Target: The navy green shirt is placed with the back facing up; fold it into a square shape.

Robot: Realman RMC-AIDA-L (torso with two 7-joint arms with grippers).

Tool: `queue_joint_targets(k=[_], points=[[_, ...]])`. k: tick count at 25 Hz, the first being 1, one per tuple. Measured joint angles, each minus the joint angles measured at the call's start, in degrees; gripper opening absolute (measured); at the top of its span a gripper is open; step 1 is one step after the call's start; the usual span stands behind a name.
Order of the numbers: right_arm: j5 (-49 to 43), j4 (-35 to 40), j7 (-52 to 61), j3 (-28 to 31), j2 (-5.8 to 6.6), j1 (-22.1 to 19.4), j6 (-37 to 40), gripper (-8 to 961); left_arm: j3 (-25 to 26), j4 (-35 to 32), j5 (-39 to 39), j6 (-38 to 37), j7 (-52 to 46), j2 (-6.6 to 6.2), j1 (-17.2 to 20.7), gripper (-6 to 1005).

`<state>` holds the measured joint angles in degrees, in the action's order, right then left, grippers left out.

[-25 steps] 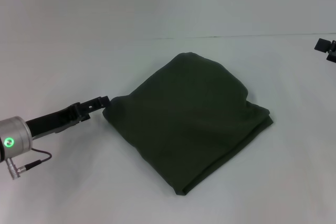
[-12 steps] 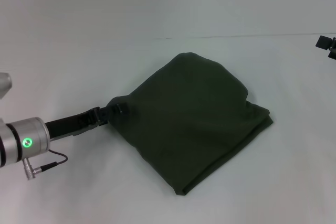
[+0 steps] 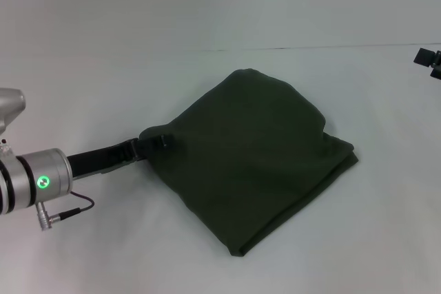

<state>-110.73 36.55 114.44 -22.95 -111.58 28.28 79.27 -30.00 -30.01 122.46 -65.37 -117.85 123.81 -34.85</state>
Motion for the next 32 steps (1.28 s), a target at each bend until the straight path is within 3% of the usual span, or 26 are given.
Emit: queue_joint_targets(k=[3,5,11,22,27,32], points=[[0.05,0.13,-0.01,0.01,-0.12,-0.14,0.01,907,-0.21,-0.04,0.07,0.48,1.37,-0.03,-0.09,960],[0.08,0.15,-0.01,-0.01,-0.16,-0.2,0.01,907,-0.22,-0.06,0.06,0.74,2.11,-0.02,-0.09,786],[0.09,0.26,-0.09,-0.08,-0.19,-0.33,0.03,907,-0.47,-0.09,0.06,0.87,2.34,0.03,-0.15,588],[0.14,-0.06,-0.79,0.15,-0.33,-0.36,0.22,906,-0.94,-0.2,0.14,0.79,2.36,-0.02,-0.48,309],[0.19,-0.2,-1.6,0.37,-0.65,-0.49,0.12,906,-1.03,-0.1,0.15,0.65,2.12,-0.37,-1.38,122],[0.54,-0.25,-2.32,0.6,-1.16,-0.86,0.3,906,-1.69,0.03,0.15,0.78,1.46,-0.99,-3.33,14]])
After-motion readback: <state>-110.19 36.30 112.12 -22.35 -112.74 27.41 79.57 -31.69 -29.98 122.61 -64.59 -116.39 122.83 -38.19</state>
